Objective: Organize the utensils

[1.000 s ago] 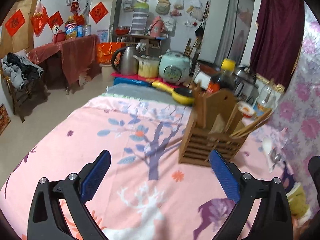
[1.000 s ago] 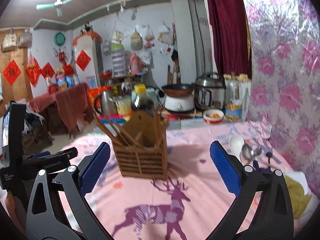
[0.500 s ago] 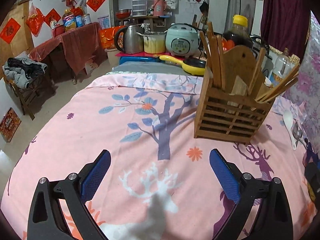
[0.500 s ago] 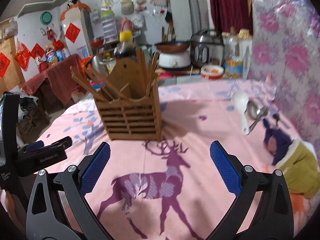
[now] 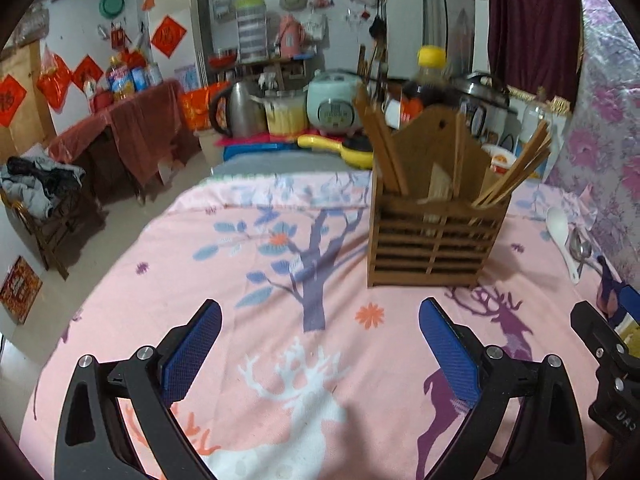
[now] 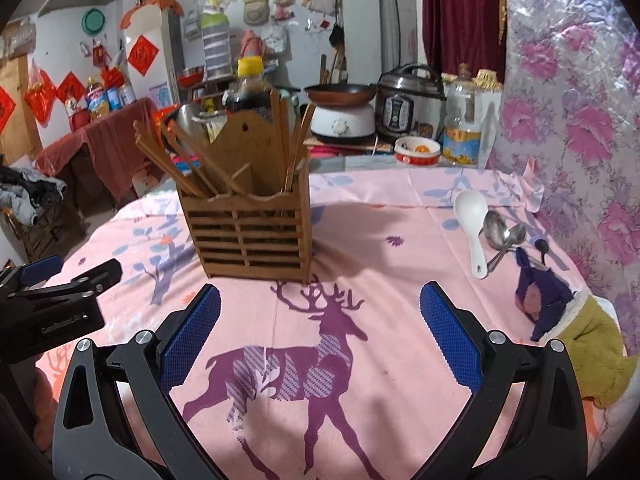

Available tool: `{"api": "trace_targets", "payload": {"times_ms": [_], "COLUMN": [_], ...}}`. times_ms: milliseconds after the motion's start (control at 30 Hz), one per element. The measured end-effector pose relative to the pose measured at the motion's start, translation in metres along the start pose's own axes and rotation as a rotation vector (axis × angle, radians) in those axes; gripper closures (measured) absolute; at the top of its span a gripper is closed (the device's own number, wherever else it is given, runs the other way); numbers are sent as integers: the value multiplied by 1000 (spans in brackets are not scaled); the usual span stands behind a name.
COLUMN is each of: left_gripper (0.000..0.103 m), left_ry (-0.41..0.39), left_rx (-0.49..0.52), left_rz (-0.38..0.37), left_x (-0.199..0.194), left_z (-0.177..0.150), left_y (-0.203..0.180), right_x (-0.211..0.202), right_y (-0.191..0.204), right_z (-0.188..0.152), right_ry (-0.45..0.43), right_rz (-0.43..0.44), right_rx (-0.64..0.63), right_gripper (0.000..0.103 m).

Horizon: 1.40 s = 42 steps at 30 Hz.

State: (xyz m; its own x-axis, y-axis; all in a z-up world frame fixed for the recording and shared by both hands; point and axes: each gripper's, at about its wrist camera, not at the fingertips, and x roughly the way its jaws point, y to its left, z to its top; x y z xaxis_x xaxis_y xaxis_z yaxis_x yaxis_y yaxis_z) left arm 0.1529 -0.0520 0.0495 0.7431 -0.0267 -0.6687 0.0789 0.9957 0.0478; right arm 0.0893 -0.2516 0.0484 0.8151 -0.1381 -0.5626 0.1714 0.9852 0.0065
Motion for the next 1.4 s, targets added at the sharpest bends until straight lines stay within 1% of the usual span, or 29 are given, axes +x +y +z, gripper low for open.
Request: {"api": "trace_targets", "payload": {"times_ms": [100, 300, 400, 600, 700, 1000, 1233, 1400], "left_gripper": [6, 6, 6, 6, 6, 6, 6, 6], "left_ry": [-17, 5, -4, -34, -35, -19, -16, -27], "left_rx": [0, -24, -27, 8, 6, -26, -10, 0], "left_rz": [9, 11, 5, 7, 21, -7, -46, -15], "left_x": [-4, 0, -4, -13, -13, -11, -11, -11], "left_z": [2, 4, 4, 3, 2, 3, 1, -1], "left_y": [0, 6, 7, -1, -1, 6, 2, -1], "right_x": [-4, -5, -5, -7, -6, 1, 1, 1], "right_y": [-2, -5, -5, -1, -1, -1, -2, -2], "right_z": [2, 3, 3, 3, 2, -1, -1, -1], "right_ry": [-13, -15, -15, -17, -11, 21, 21, 21], "right_rz": [0, -1, 1, 3, 0, -4, -3, -2], "right_rx": [11, 18, 14, 6, 7, 12, 12, 16], "right_gripper": [7, 7, 7, 7, 7, 7, 7, 7]}}
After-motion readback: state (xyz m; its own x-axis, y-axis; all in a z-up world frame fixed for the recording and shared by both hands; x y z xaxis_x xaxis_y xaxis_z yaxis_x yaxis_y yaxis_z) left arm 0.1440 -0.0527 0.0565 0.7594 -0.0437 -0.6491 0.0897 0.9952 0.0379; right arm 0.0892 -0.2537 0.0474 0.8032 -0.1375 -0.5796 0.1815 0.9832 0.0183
